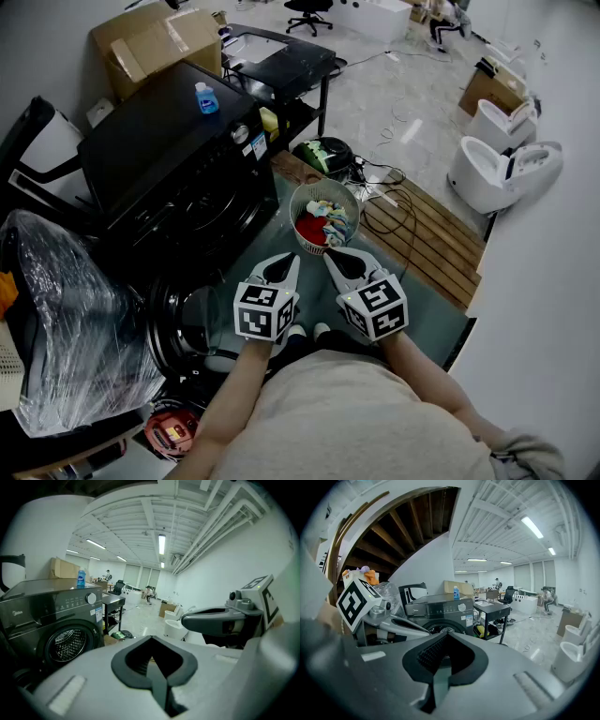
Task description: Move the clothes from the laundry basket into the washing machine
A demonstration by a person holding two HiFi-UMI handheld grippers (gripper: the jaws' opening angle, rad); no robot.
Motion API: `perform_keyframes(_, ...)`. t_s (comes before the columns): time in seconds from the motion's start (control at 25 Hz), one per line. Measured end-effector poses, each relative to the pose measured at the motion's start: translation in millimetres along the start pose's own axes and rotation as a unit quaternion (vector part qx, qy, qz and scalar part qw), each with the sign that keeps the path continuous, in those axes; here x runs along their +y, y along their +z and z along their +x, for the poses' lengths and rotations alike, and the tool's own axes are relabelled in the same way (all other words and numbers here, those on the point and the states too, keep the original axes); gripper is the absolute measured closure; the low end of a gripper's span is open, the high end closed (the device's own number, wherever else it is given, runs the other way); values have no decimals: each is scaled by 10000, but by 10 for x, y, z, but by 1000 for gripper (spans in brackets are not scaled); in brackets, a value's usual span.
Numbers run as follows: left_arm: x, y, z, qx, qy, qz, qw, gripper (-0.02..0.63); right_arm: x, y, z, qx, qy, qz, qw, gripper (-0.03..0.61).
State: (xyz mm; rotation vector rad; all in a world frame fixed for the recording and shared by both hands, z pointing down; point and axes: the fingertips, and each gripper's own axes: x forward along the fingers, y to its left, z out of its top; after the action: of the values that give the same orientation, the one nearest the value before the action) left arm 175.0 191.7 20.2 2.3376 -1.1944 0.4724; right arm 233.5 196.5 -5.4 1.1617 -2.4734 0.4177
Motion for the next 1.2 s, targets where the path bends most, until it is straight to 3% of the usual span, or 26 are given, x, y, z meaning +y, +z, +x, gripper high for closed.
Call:
perform_keyframes(0.48,-1,3,14,-63,-145,-61,9999,614,-34,24,14,-135,-105,164,9997,555)
perform_keyframes(0.76,193,-19,-102,-253,-315,-391,9984,614,69,-53,119,-89,-115,479,9987,554)
perform_keyframes(0.96,344,-132,-29,-94,-432,-461,9980,614,188,-182,215,69,-32,539,9985,554)
perform_keyframes(1.2,508,-196,312,125,-444,-583,9972,614,-158,-292,446,328,-128,698,9969,554)
